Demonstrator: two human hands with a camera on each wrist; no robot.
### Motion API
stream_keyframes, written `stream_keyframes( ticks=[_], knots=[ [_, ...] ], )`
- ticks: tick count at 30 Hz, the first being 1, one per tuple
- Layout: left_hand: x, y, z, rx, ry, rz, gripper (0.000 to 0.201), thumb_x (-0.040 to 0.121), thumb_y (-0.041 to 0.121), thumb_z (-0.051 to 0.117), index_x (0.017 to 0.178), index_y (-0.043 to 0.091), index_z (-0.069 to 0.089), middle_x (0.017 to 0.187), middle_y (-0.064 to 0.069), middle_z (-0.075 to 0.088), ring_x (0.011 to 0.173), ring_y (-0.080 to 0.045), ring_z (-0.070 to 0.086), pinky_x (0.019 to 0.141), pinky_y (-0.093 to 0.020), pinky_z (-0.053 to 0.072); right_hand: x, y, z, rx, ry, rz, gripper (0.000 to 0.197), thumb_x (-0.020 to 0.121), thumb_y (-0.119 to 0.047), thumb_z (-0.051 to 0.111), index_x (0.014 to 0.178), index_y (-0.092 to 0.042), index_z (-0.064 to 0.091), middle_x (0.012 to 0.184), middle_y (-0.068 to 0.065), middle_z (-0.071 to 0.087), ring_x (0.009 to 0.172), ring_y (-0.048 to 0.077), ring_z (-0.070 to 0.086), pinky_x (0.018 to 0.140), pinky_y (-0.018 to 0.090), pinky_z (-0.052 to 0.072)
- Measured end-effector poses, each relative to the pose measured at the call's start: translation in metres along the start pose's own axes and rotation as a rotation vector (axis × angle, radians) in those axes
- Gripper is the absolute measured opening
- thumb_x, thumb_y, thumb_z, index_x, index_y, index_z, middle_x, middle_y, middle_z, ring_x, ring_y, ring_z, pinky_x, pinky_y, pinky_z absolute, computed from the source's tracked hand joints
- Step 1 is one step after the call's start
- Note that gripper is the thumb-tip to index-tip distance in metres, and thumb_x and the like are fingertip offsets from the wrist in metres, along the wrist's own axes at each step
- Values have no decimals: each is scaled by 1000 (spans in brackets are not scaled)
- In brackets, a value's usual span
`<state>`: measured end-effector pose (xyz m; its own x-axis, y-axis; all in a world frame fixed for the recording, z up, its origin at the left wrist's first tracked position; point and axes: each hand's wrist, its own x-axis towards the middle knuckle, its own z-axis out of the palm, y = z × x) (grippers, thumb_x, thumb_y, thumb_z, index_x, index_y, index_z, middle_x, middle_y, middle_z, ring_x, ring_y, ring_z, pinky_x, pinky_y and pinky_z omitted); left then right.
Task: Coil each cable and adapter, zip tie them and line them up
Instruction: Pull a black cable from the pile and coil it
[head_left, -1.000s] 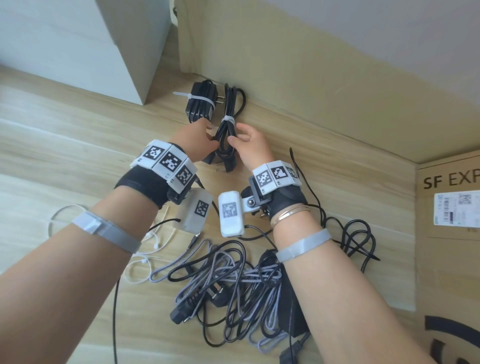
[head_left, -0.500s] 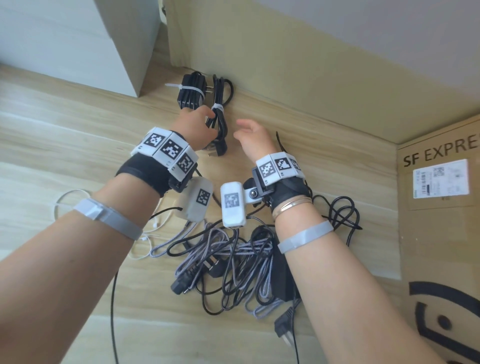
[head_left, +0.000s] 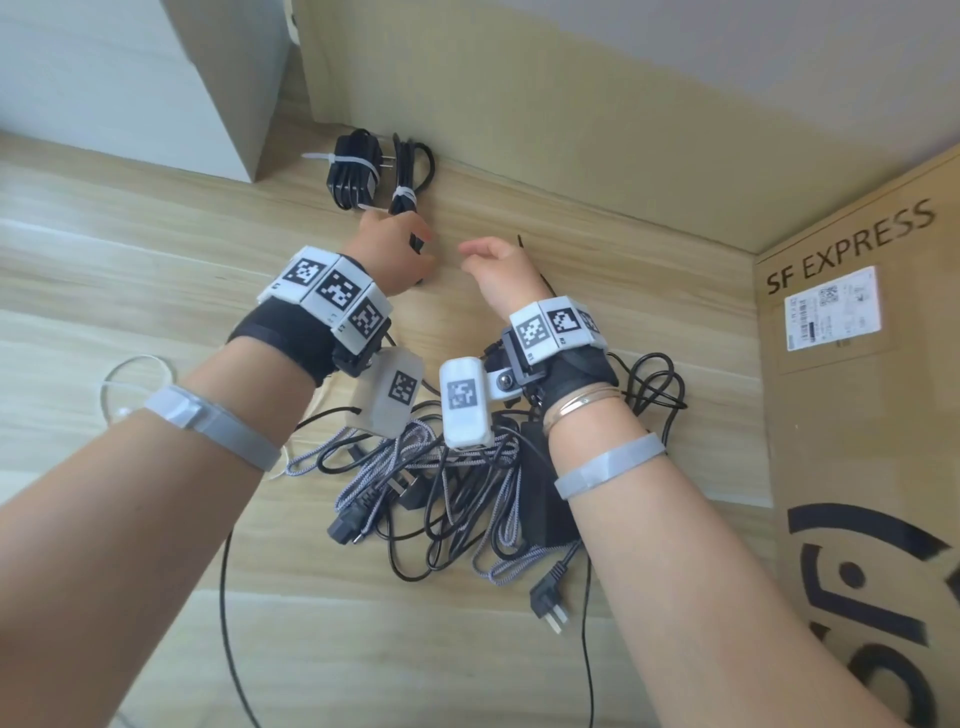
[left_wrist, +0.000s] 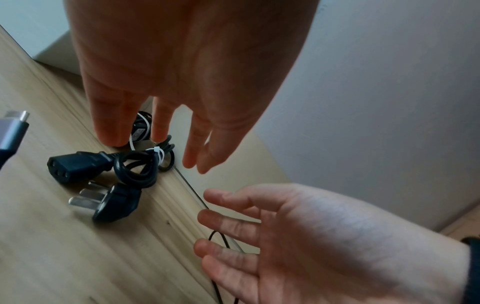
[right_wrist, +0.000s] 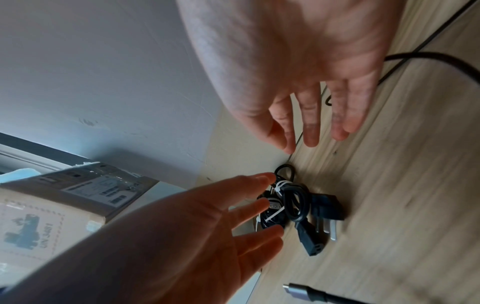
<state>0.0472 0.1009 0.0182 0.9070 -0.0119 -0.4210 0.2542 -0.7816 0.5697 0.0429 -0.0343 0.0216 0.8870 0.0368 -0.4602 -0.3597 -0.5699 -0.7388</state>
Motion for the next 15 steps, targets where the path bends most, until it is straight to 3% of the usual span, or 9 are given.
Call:
stream_keyframes(
  ticks=[2,6,8,12,15],
  knots=[
    [-4,3,1,15,-14,5,39,90,21,50,129,16,48,138,-16,35,107,-31,52,84,-29,38,-4,2,-2,-3,-2,-3,29,92,-11,47,117,-16,61,125,-2,59,107,12,52,79,17,31],
    [-12,9,4,39,-61,0,37,90,23,50,127,19,49,133,-15,43,103,-32,54,79,-32,40,-12,9,-5,-8,-12,-7,29,93,-11,47,117,-16,62,126,-2,58,106,11,52,79,17,32],
    [-17,10,7,57,-82,7,37,91,23,50,128,20,49,133,-15,45,106,-32,54,81,-33,42,-17,14,-6,-18,-22,-8,29,93,-12,46,118,-17,61,125,-1,59,102,11,53,78,18,35],
    [-27,12,15,94,-94,26,37,92,24,49,128,19,49,136,-11,46,115,-26,52,90,-32,40,-23,24,-8,-41,-33,2,28,93,-14,46,116,-20,62,107,-4,59,73,4,50,62,12,37],
    [-32,12,20,85,-107,46,35,93,23,49,128,17,50,134,-8,49,118,-24,50,87,-29,38,-25,33,-9,-47,-46,20,28,94,-14,46,116,-19,62,97,-9,55,80,5,49,65,16,38]
  ],
)
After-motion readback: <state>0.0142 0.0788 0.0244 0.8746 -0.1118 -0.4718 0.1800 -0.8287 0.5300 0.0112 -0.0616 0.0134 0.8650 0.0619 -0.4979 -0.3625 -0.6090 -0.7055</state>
